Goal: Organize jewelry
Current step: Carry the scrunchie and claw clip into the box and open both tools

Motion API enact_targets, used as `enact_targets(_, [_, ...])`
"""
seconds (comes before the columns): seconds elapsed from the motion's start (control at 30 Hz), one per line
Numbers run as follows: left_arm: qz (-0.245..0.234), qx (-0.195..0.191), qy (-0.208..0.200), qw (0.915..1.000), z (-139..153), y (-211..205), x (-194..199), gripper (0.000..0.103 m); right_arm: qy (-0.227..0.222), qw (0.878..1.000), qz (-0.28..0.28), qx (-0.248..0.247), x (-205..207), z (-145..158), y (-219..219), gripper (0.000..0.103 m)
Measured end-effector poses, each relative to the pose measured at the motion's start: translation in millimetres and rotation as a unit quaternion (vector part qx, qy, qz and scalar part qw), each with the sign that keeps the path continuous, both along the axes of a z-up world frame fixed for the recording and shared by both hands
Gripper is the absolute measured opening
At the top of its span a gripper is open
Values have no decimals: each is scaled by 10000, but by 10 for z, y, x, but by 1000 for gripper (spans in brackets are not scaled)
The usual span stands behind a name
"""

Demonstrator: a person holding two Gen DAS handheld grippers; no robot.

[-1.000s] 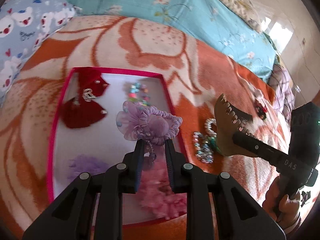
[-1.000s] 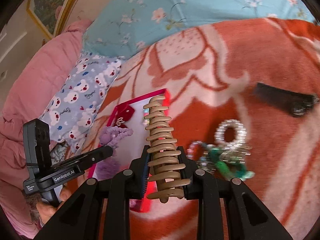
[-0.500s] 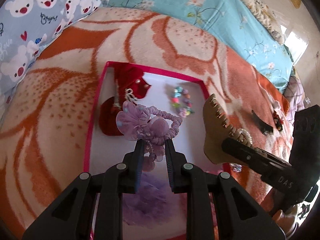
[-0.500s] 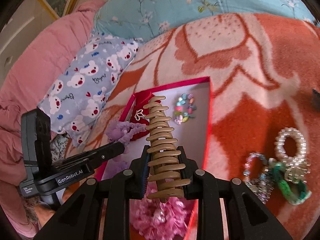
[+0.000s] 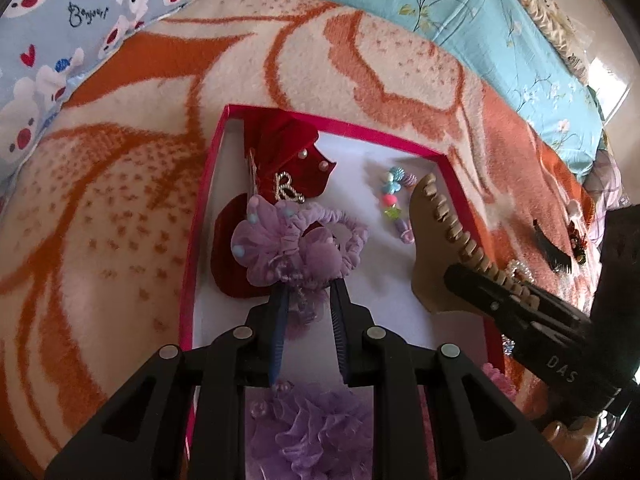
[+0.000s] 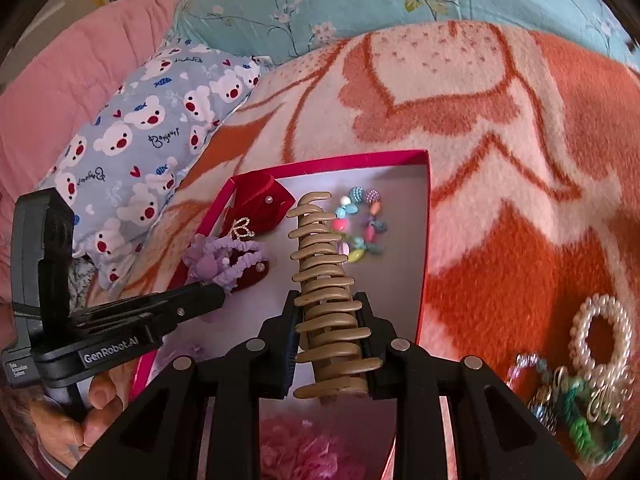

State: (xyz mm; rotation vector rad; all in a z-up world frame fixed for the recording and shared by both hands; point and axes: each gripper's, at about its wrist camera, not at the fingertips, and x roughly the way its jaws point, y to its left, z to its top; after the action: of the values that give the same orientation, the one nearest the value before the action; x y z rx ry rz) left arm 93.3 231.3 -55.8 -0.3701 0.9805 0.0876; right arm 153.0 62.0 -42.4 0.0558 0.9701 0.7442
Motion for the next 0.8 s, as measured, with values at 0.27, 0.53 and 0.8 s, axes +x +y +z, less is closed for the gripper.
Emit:
enact_targets(0.27, [7, 73, 40, 10000, -39, -25, 14, 19, -48, 9999, 89, -39, 16, -7, 20, 26])
enact_targets(0.53, [24, 156, 60, 9999, -40, -57, 42, 19, -199, 9996, 128, -144, 27, -8, 41, 26])
enact_targets(0.8, [22, 139, 53, 9999, -41, -44, 39, 19, -349, 9987, 192, -307, 172, -21, 87, 26])
